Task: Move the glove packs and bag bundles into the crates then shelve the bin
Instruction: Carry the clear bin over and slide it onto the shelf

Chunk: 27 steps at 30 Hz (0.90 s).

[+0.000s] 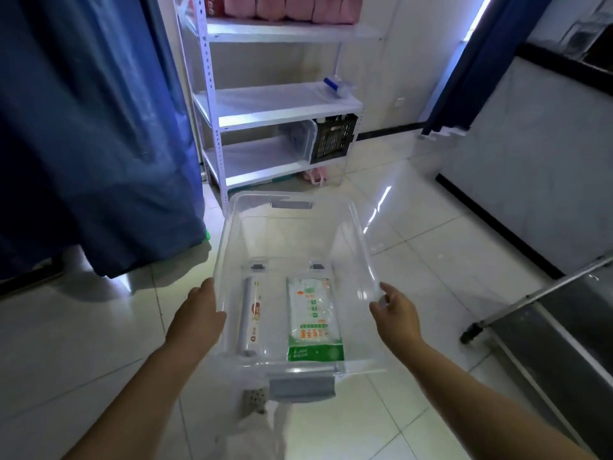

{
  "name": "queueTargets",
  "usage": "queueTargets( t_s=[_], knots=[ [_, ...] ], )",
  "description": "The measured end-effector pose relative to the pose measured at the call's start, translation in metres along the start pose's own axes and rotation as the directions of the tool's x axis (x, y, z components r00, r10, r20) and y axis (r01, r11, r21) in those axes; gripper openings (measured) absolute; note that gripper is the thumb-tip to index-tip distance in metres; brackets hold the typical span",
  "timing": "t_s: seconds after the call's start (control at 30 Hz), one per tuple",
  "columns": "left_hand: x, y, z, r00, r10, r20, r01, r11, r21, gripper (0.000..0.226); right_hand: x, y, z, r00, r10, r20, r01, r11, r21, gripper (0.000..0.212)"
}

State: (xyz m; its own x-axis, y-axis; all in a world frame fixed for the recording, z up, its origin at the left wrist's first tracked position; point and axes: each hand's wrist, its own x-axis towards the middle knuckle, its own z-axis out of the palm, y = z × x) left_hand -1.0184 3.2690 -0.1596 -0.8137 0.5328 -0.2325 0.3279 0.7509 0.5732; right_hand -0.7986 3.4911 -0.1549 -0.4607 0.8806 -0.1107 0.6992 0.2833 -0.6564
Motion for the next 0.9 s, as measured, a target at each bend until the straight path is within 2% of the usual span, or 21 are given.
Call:
queueTargets(
  t_s=[0.2, 0.43, 0.6, 0.73, 0.9],
  knots=[
    [0.155, 0.046, -0.008, 0.999, -0.015, 0.043, 0.013, 0.999, 0.045, 0.049, 0.142, -0.045, 0.016, 0.999, 0.035, -0.010, -0.035, 0.999, -0.025, 0.037],
    [0.284, 0.101, 0.004, 0.999, 0.003, 0.054, -0.005, 1.000, 0.030, 0.047, 0.286, -0.057, 0.025, 0.994, 0.104, 0.010, -0.104, 0.993, -0.050, 0.040],
    [0.367, 0.141, 0.031, 0.995, -0.072, 0.071, 0.072, 0.997, 0.014, 0.048, 0.400, -0.060, 0.028, 0.993, 0.085, 0.079, -0.083, 0.996, -0.020, 0.042],
    [0.426, 0.178, 0.050, 0.989, -0.143, 0.049, 0.144, 0.989, -0.021, 0.047, 0.495, -0.068, 0.026, 0.992, 0.028, 0.120, -0.024, 0.999, -0.032, 0.026],
    [0.491, 0.205, 0.067, 0.969, -0.248, 0.017, 0.248, 0.968, -0.034, 0.054, 0.599, -0.084, 0.032, 0.976, -0.013, 0.218, 0.032, 0.996, -0.087, 0.038]
  ],
)
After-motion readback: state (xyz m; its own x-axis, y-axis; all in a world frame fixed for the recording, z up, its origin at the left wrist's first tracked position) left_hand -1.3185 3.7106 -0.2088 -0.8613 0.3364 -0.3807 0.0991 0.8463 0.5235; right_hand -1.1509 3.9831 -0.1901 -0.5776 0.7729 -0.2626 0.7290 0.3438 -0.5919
